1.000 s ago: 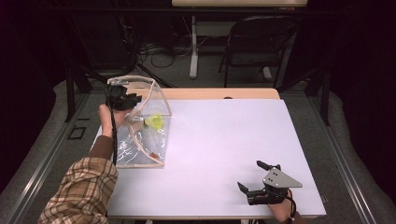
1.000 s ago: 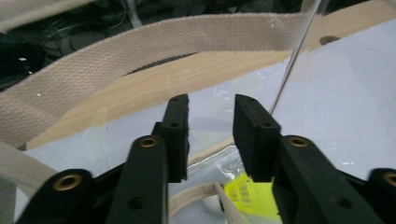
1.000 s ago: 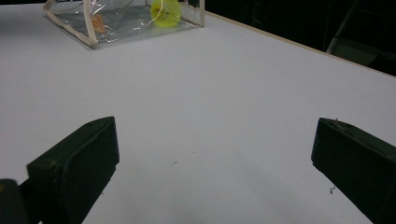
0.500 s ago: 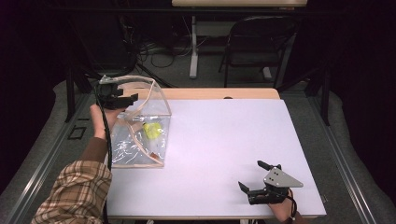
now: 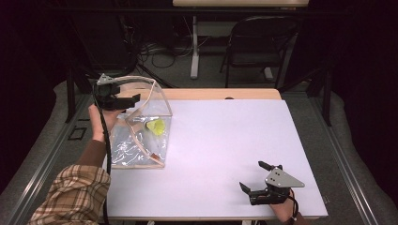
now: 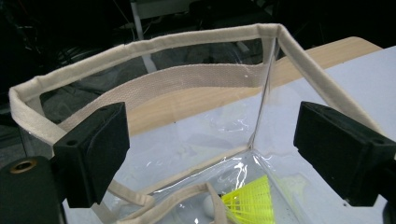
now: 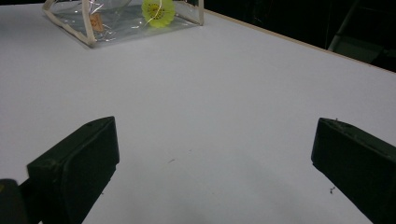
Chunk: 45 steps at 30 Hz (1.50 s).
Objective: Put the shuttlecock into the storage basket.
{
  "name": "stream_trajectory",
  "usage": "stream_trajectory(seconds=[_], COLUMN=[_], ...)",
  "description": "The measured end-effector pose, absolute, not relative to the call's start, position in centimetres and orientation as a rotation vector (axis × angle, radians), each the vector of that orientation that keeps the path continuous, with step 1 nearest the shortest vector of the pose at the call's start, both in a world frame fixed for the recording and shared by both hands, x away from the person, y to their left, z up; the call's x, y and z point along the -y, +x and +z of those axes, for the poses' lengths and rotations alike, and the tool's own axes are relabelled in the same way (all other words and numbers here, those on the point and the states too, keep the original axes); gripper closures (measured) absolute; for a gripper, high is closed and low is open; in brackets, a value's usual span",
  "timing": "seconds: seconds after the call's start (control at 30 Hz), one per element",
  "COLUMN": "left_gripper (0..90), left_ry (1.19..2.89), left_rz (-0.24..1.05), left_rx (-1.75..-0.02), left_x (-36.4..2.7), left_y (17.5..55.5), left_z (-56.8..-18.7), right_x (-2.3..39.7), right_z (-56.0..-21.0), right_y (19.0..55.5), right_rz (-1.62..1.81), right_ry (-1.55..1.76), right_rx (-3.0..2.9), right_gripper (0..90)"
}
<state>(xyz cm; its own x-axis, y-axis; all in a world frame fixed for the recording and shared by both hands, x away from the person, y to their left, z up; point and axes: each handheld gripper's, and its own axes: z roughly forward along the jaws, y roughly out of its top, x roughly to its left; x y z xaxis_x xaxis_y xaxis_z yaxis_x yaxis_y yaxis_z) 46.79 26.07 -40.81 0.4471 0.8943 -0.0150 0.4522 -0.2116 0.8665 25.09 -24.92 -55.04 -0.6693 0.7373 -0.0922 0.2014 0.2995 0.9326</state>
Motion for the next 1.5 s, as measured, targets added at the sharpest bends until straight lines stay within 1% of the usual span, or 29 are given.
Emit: stream_trajectory(seconds=[0.8, 1.5], left_gripper=[0.2, 0.1], left_ry=[1.849, 1.863], left_rz=[0.656, 0.619], left_rx=[-0.972, -0.829], left_x=[-22.8, -19.8], left_y=[43.5, 40.9], left_z=[-38.6, -38.5], right_x=[24.7, 24.7], right_z=[-55.0, -54.9], right_y=[25.0, 25.0], right_rz=[1.359, 1.354], right_ry=[0.826, 0.825], right_rx=[-2.061, -2.059], right_gripper=[0.4, 0.4])
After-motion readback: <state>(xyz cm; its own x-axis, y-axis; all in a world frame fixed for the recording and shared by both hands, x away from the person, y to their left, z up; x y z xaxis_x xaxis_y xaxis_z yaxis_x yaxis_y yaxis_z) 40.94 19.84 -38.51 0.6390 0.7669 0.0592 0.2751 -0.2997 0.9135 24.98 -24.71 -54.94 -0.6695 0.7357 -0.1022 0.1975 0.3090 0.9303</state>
